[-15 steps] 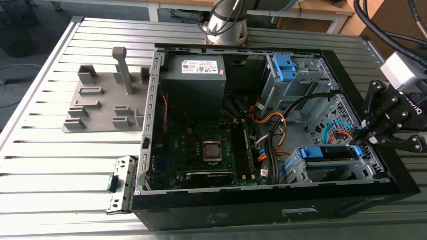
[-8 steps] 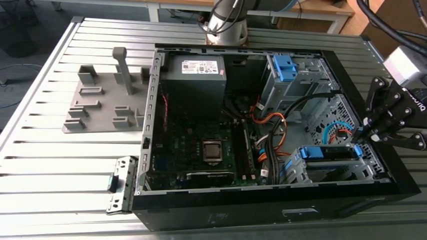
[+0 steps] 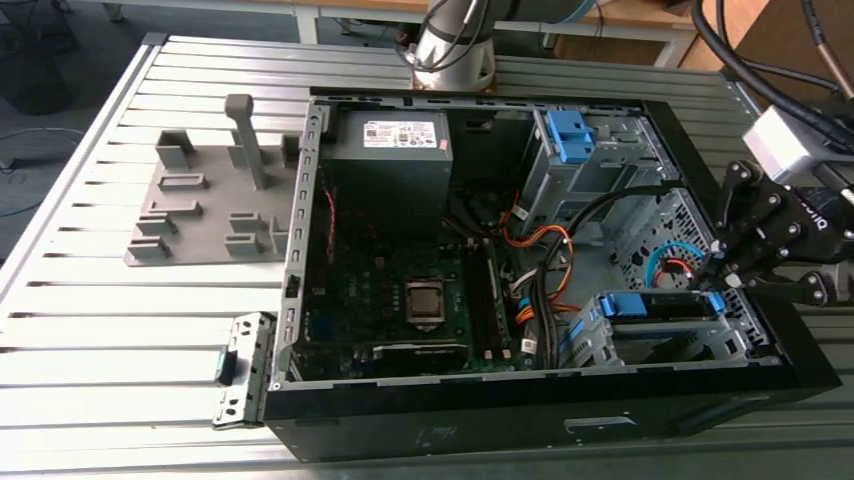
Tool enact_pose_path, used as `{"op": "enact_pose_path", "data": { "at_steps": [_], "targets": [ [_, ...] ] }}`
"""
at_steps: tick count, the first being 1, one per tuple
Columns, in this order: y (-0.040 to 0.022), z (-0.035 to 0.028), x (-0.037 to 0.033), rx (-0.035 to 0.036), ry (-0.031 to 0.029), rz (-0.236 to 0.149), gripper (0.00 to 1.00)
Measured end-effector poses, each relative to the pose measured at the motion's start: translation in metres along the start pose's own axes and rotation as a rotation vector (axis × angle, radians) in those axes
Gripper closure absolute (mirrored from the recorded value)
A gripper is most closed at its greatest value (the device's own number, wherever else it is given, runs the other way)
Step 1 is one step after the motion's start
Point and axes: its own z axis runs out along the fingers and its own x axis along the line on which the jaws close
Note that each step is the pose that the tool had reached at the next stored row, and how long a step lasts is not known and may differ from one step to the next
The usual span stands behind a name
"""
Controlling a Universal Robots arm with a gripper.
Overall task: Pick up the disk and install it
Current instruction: 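Insert the first disk wire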
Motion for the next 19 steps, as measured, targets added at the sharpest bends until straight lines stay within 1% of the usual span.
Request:
{"op": "enact_pose_path", "data": {
  "at_steps": [3, 7, 12, 16, 19],
  "targets": [
    [0.0036, 0.0014, 0.0001, 0.0, -0.0002, 0.0, 0.83],
    [0.0072, 0.0018, 0.0037, 0.0, -0.0002, 0.0, 0.83],
    [0.008, 0.0024, 0.0048, 0.0, -0.0004, 0.0, 0.83],
    [0.0081, 0.0038, 0.0049, 0.0001, -0.0046, 0.0, 0.83],
    [0.0083, 0.005, 0.0049, 0.0002, -0.0059, 0.0, 0.83]
  ]
}}
